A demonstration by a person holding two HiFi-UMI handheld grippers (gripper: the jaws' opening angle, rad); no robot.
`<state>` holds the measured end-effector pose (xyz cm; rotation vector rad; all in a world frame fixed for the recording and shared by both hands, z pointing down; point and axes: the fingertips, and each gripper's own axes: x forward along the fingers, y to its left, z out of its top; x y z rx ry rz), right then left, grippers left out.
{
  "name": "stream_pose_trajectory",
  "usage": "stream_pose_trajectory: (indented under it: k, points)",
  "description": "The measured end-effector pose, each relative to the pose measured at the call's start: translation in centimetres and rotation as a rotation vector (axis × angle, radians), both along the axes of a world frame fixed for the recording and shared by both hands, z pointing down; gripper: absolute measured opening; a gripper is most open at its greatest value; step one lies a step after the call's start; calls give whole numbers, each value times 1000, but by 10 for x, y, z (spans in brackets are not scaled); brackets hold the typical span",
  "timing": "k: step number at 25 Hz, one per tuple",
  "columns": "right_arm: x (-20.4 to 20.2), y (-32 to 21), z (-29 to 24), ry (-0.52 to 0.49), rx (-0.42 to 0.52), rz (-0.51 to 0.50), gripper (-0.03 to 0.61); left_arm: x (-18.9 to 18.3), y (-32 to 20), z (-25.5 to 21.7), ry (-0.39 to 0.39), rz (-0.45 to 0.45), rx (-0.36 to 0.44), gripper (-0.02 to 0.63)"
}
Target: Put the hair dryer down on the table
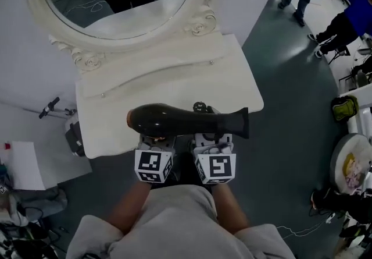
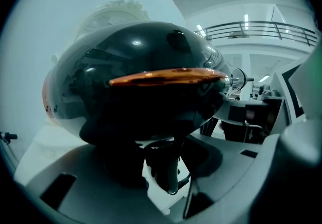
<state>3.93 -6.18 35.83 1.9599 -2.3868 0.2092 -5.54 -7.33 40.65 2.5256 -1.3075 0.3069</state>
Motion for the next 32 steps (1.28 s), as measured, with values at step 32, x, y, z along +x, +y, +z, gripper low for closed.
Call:
stream_pose_trajectory:
  k: [32]
  points:
    - [44,-80,129,-134,-360,-171,158,39,-56,119,-118,-115,-326,192]
